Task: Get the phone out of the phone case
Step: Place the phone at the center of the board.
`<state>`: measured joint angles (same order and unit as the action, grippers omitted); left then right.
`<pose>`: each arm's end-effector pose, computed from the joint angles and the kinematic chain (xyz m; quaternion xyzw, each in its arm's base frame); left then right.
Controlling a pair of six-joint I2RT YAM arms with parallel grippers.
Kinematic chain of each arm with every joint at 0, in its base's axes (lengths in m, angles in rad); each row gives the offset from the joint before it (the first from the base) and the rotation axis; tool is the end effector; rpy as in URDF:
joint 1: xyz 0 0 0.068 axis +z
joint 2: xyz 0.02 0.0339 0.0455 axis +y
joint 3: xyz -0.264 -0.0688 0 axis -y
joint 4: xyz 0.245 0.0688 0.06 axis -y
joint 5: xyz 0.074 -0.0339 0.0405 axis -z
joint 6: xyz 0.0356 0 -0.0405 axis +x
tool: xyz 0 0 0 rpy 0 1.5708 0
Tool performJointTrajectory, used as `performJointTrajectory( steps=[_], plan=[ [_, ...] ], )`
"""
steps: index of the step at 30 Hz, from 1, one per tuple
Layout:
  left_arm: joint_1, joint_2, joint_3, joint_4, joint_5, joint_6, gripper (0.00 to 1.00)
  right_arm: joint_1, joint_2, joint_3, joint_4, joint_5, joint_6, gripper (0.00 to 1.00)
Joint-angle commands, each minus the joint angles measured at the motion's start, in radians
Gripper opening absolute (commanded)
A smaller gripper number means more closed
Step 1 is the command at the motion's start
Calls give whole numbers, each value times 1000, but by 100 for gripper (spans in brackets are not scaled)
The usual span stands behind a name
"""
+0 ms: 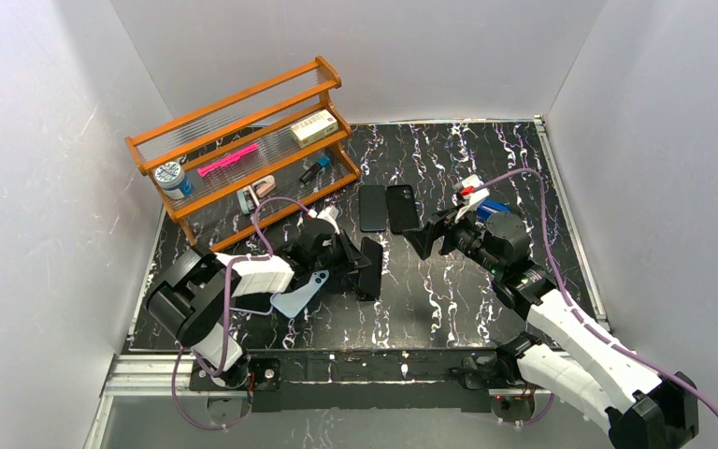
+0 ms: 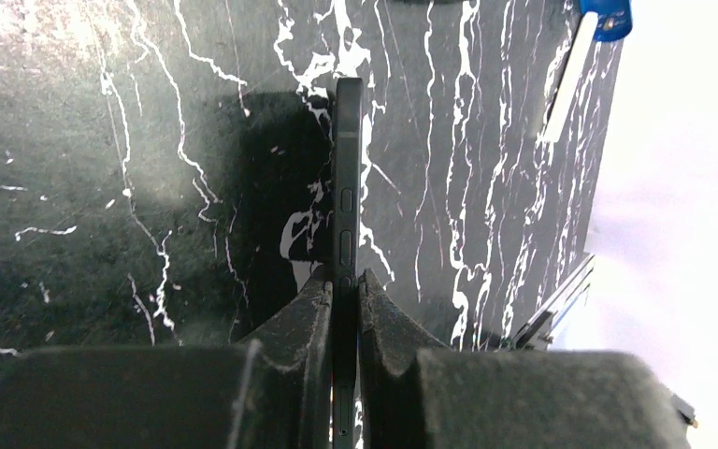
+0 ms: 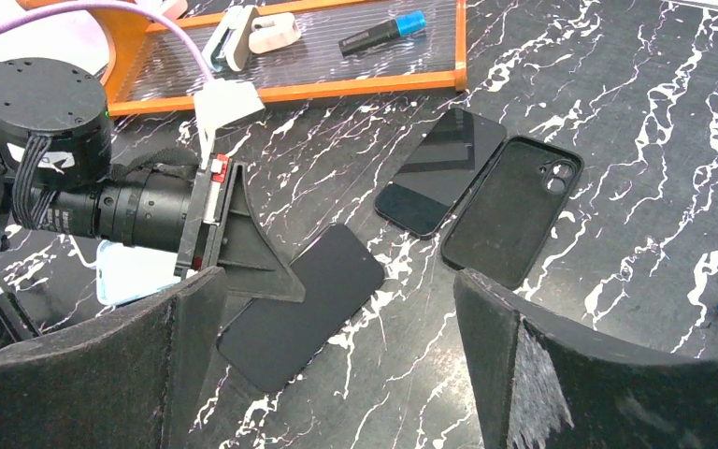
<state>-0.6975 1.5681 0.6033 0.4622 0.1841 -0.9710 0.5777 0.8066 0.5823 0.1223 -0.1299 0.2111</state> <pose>0.2286 -0.2000 0.1578 -0.0705 0.8555 -0.4287 0.2819 0.1636 0.1121 0.2970 -0.1778 0.7203 0.3014 0.5989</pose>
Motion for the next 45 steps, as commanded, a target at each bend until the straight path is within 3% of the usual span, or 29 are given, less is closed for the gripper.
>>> performJointTrajectory(
  steps=[1,15,24,34,39,45],
  plan=[
    [-10,29,28,86,-88,-64,0,-2,-8,-4,68,26,14,99],
    [-37,141,62,119,-198,-117,15,-2,13,-4,84,10,24,99],
    [-38,87,42,-1,-262,-69,51,-2,3,-9,79,8,19,99],
    [-34,-100,175,-432,-431,204,80,-4,0,-14,38,49,38,99],
    [-9,-176,254,-732,-477,393,83,-3,22,11,-23,39,56,99],
    [106,-201,306,-957,-396,582,80,-4,51,0,-34,-7,48,99]
  ],
)
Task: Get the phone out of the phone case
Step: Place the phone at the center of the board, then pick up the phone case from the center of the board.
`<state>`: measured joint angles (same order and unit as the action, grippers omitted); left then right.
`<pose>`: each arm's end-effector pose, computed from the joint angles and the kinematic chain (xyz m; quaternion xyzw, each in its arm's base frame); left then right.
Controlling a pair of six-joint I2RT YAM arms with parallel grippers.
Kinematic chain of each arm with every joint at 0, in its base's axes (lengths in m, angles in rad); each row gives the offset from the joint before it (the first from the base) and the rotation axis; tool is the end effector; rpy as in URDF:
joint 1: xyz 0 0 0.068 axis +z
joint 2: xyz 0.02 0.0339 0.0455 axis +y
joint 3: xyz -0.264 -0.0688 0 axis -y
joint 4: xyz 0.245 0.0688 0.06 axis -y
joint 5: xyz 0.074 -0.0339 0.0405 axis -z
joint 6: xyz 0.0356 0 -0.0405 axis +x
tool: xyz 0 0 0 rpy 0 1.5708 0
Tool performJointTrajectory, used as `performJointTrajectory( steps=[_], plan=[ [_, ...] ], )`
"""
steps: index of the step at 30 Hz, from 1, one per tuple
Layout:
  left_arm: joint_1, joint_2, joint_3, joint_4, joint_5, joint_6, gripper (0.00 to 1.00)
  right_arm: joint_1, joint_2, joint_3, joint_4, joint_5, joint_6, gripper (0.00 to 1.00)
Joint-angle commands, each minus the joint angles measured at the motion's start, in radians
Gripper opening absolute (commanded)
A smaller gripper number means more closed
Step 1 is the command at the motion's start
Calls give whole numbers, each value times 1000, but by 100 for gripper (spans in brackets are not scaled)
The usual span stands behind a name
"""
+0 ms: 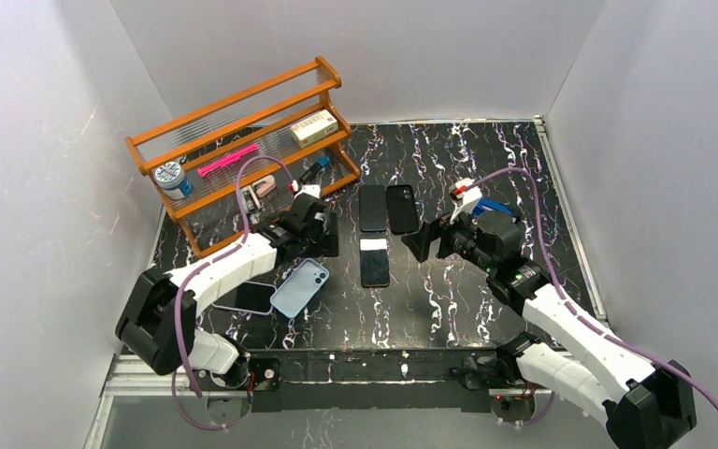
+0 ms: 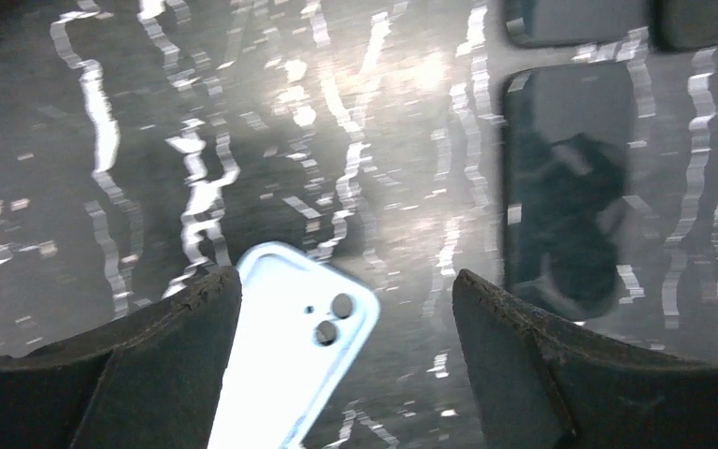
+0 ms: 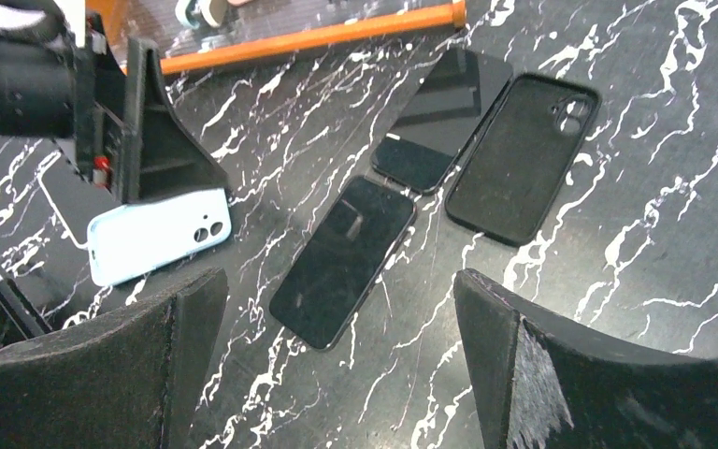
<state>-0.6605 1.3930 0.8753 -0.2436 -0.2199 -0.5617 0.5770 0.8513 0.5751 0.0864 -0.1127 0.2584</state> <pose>0.2374 -0.1746 0.2292 0.0020 0.9147 -0.1420 0.3784 0.1701 0.1155 0.2823 -0.1575 0.7543 0.2976 0.5636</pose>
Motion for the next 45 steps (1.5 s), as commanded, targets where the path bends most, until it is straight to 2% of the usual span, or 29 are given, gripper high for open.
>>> performJointTrajectory(
  steps=[1,9,19,26,35,45],
  plan=[
    [81,-25,41,-276,19,193,79,-3,6,6,5,-28,2,99],
    [170,76,86,-358,101,323,66,-2,3,2,10,-47,0,98],
    [246,189,90,-345,255,362,37,-3,12,-7,34,-75,7,97],
    [252,186,75,-323,317,338,1,-2,37,-21,61,-119,33,93],
    [252,28,-38,-185,339,111,0,25,147,-77,187,-178,217,86],
    [254,-154,-100,-86,385,-47,0,150,324,-80,309,-151,341,84]
  ],
)
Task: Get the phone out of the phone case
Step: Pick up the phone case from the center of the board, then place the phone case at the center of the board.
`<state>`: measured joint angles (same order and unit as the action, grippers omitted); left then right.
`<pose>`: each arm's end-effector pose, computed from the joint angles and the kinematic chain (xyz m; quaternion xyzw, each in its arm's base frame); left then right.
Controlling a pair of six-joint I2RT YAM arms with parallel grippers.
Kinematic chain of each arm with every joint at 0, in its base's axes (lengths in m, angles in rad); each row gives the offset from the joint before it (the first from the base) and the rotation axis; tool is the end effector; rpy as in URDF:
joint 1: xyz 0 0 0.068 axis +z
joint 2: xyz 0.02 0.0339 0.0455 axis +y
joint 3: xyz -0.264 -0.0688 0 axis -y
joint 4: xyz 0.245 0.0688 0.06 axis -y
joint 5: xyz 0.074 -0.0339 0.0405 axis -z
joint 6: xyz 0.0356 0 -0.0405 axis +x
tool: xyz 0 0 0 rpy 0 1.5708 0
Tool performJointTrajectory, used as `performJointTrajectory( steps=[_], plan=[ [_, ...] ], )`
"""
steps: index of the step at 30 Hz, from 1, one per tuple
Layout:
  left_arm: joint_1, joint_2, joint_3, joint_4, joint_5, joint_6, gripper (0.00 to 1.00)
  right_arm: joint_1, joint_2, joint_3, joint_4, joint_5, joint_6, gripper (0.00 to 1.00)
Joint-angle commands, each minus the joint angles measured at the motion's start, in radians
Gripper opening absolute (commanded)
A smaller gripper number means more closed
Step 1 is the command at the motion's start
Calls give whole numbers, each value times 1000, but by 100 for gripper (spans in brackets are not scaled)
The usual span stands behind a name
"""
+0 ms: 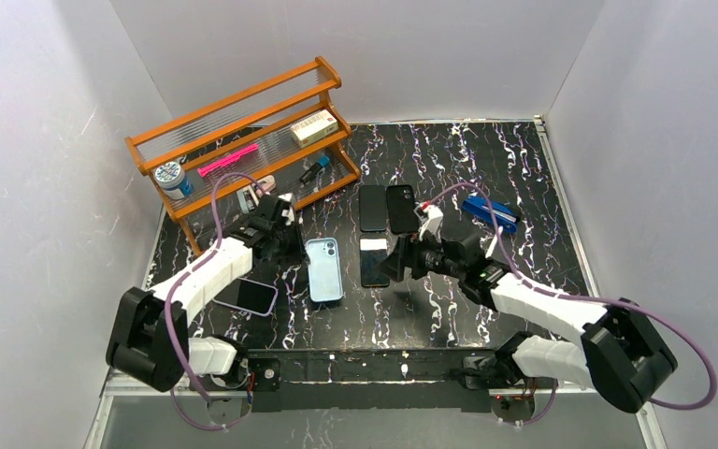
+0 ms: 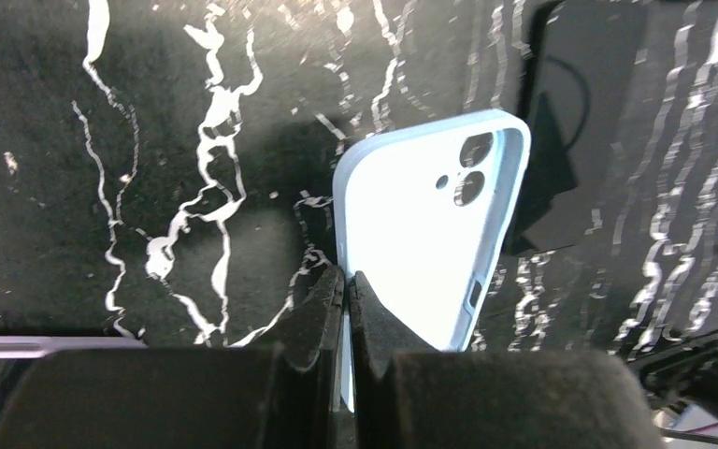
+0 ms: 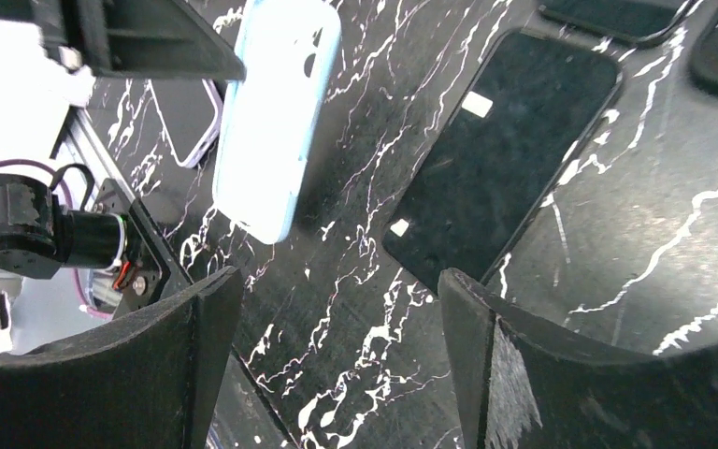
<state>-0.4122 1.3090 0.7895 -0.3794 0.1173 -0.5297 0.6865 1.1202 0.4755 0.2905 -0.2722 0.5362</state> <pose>0.2386 -0.1089 0.2134 -0.0360 0.9420 -0.1986 0.2682 0.1784 0.1586 0.2143 -0.1384 0.8049 0.4162 0.3997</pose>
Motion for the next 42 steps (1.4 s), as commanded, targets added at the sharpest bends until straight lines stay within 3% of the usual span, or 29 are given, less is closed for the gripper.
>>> performJointTrajectory(
  steps=[1,11,21,25,29,31,37,42],
  plan=[
    [6,-82,-18,56,59,-87,0,53,76,28,114,11,68,83],
    [4,-176,-61,93,143,-160,0,131,262,175,120,-2,61,79],
    [3,-230,-88,123,166,-206,0,174,388,291,121,-17,68,65],
    [4,-254,-102,134,164,-221,0,174,421,314,109,-29,61,41],
    [4,-271,-120,139,156,-230,0,174,426,332,46,-26,36,1],
    [4,-294,-125,131,125,-226,13,174,413,336,-6,-3,21,1],
    [4,-388,-123,46,-75,-211,70,147,333,333,-247,177,-31,1],
    [4,-434,-108,-74,-286,-235,86,-2,275,261,-411,225,-38,1]
  ],
)
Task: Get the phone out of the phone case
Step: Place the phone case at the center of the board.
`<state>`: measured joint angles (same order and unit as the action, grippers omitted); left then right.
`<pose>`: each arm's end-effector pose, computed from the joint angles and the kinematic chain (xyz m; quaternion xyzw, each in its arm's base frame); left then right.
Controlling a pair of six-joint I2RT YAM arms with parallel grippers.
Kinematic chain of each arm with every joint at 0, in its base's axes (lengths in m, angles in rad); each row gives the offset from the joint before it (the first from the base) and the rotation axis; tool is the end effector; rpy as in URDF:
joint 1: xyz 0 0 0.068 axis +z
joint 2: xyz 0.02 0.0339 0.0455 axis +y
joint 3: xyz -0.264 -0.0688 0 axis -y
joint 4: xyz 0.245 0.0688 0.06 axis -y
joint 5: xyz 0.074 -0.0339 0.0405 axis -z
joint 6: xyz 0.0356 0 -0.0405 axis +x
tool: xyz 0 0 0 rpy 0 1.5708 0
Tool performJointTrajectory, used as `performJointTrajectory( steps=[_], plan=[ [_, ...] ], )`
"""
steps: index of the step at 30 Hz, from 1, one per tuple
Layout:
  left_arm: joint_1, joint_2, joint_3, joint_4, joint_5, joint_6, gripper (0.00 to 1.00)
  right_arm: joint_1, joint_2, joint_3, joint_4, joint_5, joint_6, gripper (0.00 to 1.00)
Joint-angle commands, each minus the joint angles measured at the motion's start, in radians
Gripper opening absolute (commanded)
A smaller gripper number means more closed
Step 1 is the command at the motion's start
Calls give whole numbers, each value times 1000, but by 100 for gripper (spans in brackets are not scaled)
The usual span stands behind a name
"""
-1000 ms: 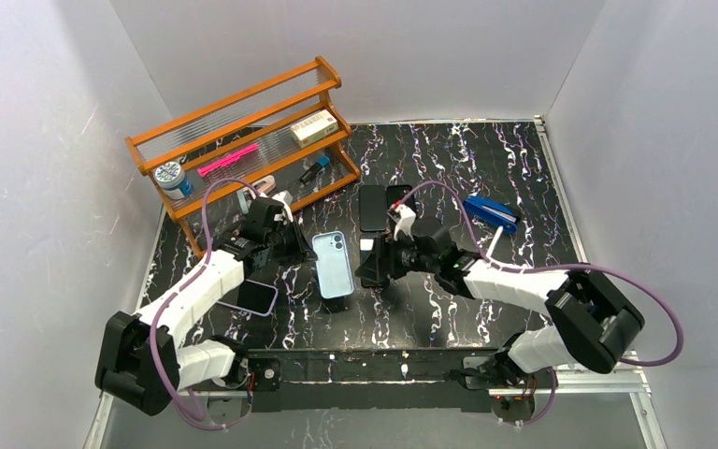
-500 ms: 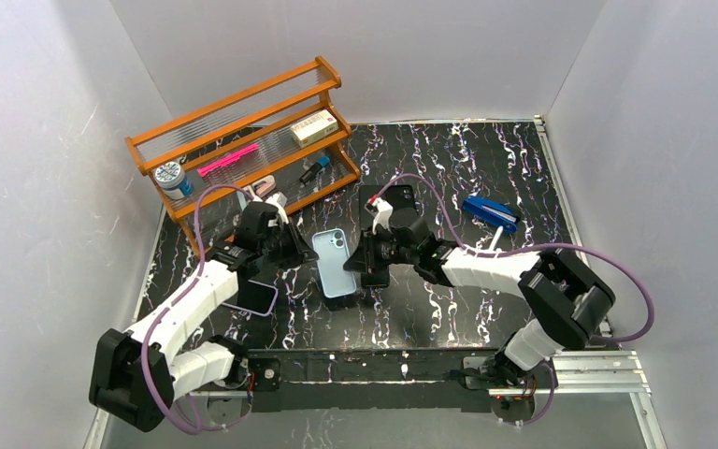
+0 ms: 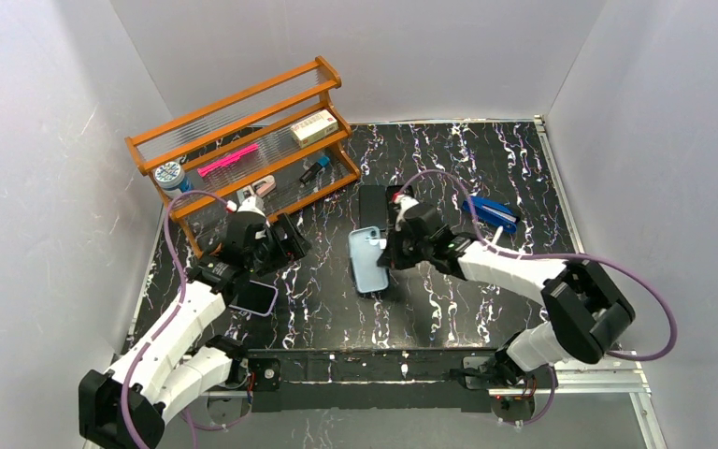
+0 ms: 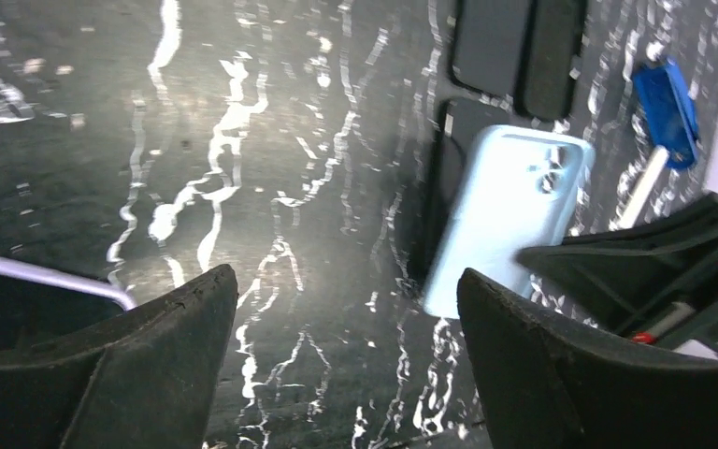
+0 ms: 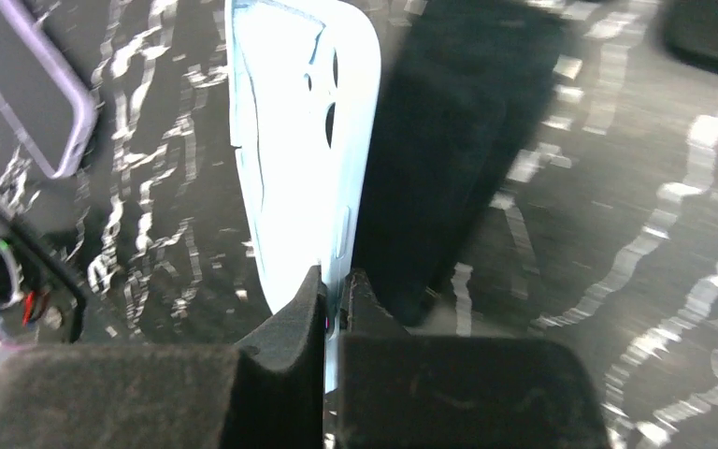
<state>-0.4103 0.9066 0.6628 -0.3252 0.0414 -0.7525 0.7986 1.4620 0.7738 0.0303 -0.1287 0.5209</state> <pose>0.1845 -0.0818 0.2614 -0.1395 0.8659 -0.2788 0.3913 0.2096 0.2218 0.1998 -0.1520 0.8832 0.3152 0.3122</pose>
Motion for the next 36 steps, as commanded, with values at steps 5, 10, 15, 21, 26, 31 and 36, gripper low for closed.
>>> performJointTrajectory(
  steps=[5,10,15,21,26,31,36],
  plan=[
    [3,-32,57,-263,-390,-43,98,-296,-95,-92,-208,5,-55,1],
    [3,-52,77,-358,-493,-94,98,-381,-52,-91,-244,-80,-92,1],
    [4,-66,96,-422,-553,-135,98,-415,-62,-97,-258,-185,-116,1],
    [5,-65,94,-426,-545,-133,98,-476,-98,-43,-391,-147,-196,1],
    [5,-71,93,-415,-536,-127,98,-490,-92,-32,-415,-192,-218,1],
    [5,-72,89,-413,-536,-127,98,-490,-87,-50,-396,-234,-191,1],
    [5,-76,84,-405,-527,-128,98,-481,-64,-142,-279,-307,-94,1]
  ],
)
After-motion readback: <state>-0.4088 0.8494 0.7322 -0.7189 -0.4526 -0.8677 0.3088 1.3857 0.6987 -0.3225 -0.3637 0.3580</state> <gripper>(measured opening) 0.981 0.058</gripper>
